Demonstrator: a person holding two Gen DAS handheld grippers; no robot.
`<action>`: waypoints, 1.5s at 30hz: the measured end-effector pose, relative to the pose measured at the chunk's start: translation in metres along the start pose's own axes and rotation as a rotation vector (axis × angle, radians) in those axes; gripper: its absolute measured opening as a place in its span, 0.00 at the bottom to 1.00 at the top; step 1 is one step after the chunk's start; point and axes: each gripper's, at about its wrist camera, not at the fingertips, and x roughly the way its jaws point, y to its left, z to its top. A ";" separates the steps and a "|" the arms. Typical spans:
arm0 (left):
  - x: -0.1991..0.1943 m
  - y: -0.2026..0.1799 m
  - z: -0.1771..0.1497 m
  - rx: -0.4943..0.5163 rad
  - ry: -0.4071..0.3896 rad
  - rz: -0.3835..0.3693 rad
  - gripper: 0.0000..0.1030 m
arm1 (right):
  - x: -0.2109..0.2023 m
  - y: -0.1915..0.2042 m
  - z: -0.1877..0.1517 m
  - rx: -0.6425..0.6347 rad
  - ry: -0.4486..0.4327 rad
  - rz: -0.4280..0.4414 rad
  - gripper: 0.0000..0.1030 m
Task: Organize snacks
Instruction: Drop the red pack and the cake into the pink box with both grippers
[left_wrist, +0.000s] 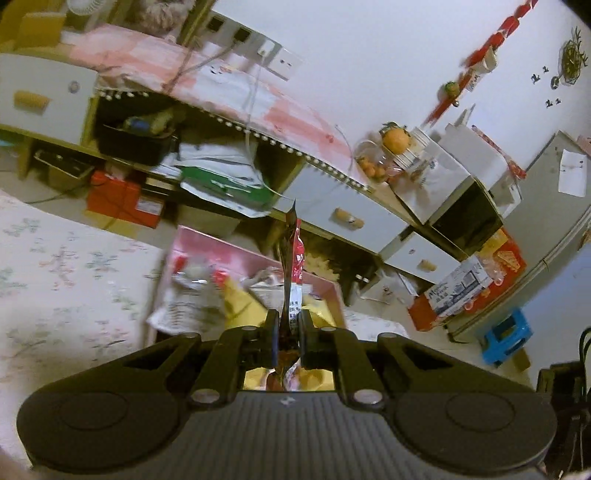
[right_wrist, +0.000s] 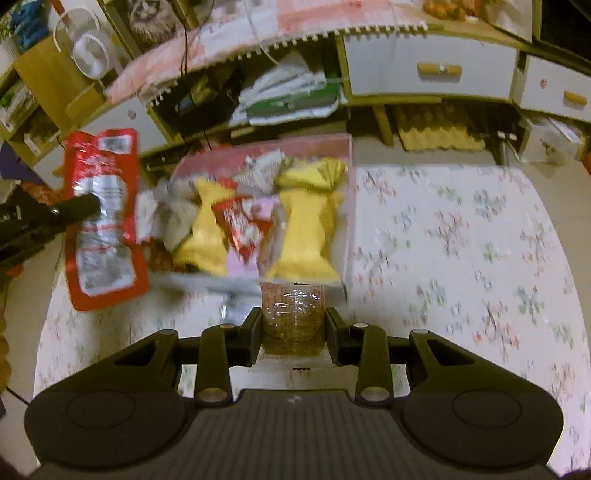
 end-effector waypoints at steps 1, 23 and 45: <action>0.006 -0.004 0.000 0.006 0.009 0.003 0.12 | 0.002 0.001 0.005 0.000 -0.014 0.005 0.31; 0.078 0.005 0.000 0.094 0.041 0.111 0.14 | 0.071 0.030 0.038 -0.138 -0.044 -0.006 0.32; -0.012 -0.024 -0.023 0.190 0.056 0.261 0.46 | 0.000 0.011 0.021 -0.037 -0.045 -0.037 0.53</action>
